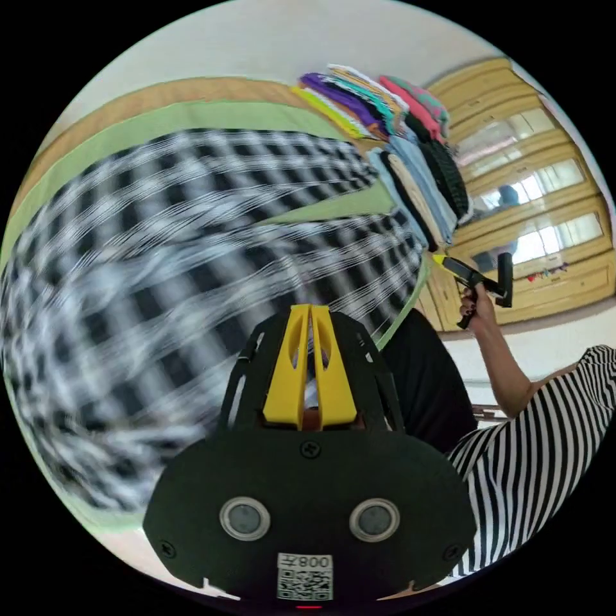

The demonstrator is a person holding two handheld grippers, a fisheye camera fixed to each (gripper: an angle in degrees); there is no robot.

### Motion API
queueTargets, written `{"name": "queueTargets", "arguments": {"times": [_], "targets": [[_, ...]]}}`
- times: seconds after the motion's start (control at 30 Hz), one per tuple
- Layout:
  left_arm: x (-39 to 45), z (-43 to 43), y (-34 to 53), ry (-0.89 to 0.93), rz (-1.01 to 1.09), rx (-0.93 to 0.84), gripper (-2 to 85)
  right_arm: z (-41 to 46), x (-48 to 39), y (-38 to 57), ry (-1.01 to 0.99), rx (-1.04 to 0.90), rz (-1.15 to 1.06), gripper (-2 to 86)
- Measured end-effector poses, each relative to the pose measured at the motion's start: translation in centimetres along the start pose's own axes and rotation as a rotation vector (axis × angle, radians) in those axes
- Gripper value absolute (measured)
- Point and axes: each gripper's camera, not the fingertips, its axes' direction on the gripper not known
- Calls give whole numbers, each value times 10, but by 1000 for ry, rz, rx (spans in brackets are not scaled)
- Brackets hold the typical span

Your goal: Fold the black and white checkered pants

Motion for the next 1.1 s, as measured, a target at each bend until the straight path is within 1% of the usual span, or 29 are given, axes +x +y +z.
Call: {"name": "queueTargets", "arguments": {"times": [0.07,0.13,0.23,0.33,0.37,0.47,0.57,0.63,0.7,0.77,0.8,0.87,1.0,1.1], "targets": [[-25,-45,47,-65,-153,55,2,21,-37,-7,-62,-81,-111,1],[-44,-74,79,-85,-269,101,2,41,-70,-10,-56,-147,-203,1],[-68,-111,128,-183,-455,152,2,75,-120,-11,-73,-252,-333,1],[-80,-133,166,-151,-556,154,1,108,-167,-8,-92,-352,-447,1],[-80,-144,179,-116,-560,193,1,121,-184,-7,-86,-385,-491,1],[-74,-179,200,-96,-569,260,2,146,-223,-3,-73,-458,-594,1],[-77,-219,217,-129,-584,337,2,167,-256,-1,-52,-500,-676,1],[-83,-240,228,-174,-627,356,2,179,-272,-2,-56,-525,-701,1],[-89,-256,241,-240,-661,336,2,191,-286,-1,-40,-548,-729,1],[-93,-269,262,-307,-710,246,1,205,-298,2,19,-566,-767,0],[-91,-274,268,-292,-693,272,1,206,-299,1,20,-558,-773,0],[-84,-292,295,-248,-738,309,1,208,-302,-5,-8,-576,-766,0],[-70,-318,321,-215,-761,319,1,209,-308,-11,-7,-605,-778,1],[-53,-350,321,-173,-670,399,1,209,-313,-14,7,-602,-786,1]]}}
